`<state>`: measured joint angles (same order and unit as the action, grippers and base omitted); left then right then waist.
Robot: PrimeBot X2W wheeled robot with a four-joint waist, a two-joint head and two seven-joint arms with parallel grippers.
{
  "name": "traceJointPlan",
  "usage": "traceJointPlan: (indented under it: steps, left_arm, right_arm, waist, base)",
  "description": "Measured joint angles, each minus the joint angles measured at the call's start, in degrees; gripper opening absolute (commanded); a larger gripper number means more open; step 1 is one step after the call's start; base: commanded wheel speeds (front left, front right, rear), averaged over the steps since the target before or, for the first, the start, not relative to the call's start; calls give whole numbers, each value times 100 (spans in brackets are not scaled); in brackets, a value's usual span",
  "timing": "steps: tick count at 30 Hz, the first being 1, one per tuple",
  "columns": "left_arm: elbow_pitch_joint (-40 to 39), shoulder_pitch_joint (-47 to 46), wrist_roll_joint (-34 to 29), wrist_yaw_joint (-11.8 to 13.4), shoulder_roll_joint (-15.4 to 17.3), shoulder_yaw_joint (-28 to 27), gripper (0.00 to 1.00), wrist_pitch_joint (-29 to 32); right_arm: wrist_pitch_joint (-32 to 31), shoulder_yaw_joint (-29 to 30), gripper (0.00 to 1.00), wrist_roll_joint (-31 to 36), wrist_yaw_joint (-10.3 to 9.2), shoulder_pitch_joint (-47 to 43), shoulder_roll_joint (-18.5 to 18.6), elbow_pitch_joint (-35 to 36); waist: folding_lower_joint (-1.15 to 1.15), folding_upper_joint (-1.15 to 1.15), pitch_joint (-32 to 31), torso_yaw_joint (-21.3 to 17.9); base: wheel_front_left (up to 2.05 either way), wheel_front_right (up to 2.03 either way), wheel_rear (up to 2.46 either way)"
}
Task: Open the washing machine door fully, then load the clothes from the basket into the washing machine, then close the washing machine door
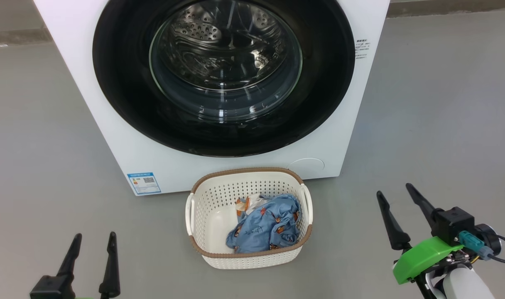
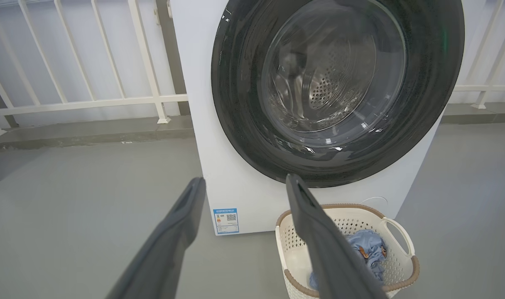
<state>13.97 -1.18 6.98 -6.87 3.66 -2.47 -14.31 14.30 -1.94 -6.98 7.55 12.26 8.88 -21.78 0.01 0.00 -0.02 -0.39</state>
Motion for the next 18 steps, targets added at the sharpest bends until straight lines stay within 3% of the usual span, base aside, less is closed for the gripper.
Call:
traceJointPlan:
  steps: [9,18]
  left_arm:
    - [-8,0,-79,8,-36,-98,100,0]
    - [-7,0,-79,8,-73,-136,100,0]
  right_arm:
    - [0,424,100,-87,0,-1,-290,5]
    - [0,457,100,-288,0,-1,-309,-56]
  waist:
    - [0,0,13,3]
    - [0,0,29,23]
  base:
    - [0,0,0]
    - [0,0,0]
